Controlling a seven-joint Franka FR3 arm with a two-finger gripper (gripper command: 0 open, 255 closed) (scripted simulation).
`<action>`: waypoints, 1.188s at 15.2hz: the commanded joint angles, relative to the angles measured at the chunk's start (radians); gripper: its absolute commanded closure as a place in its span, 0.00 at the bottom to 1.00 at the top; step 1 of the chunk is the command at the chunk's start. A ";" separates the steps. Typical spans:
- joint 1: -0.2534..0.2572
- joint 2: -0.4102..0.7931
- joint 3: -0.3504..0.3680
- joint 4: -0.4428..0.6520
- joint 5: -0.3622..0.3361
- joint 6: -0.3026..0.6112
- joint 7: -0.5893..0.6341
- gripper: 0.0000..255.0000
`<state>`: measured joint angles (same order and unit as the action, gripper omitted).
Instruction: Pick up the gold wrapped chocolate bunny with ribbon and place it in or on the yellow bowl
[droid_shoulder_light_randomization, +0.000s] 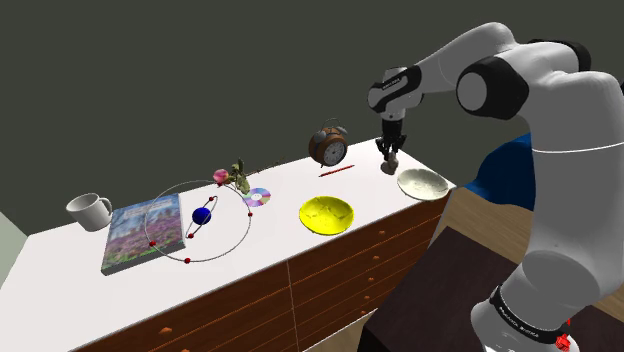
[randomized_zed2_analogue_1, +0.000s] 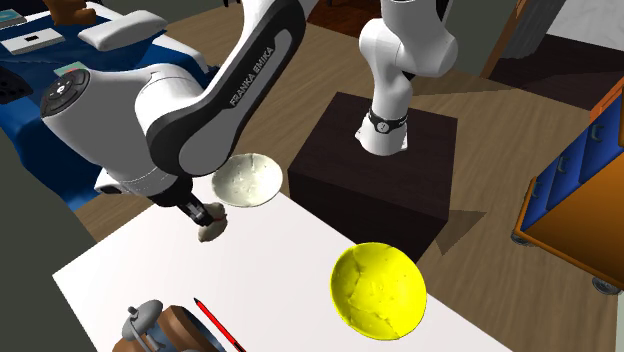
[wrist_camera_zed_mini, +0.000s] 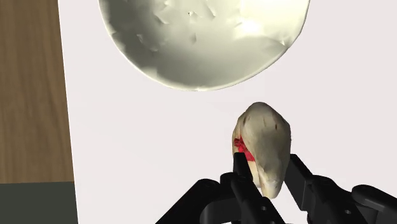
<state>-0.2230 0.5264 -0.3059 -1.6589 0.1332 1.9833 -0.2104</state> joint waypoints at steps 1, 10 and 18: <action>0.000 -0.008 -0.002 0.014 -0.003 -0.022 0.001 1.00; 0.004 -0.058 -0.011 0.063 -0.019 -0.119 0.009 1.00; 0.005 -0.090 -0.016 0.125 -0.030 -0.211 0.014 1.00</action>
<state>-0.2167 0.4397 -0.3210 -1.5425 0.1040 1.7840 -0.1947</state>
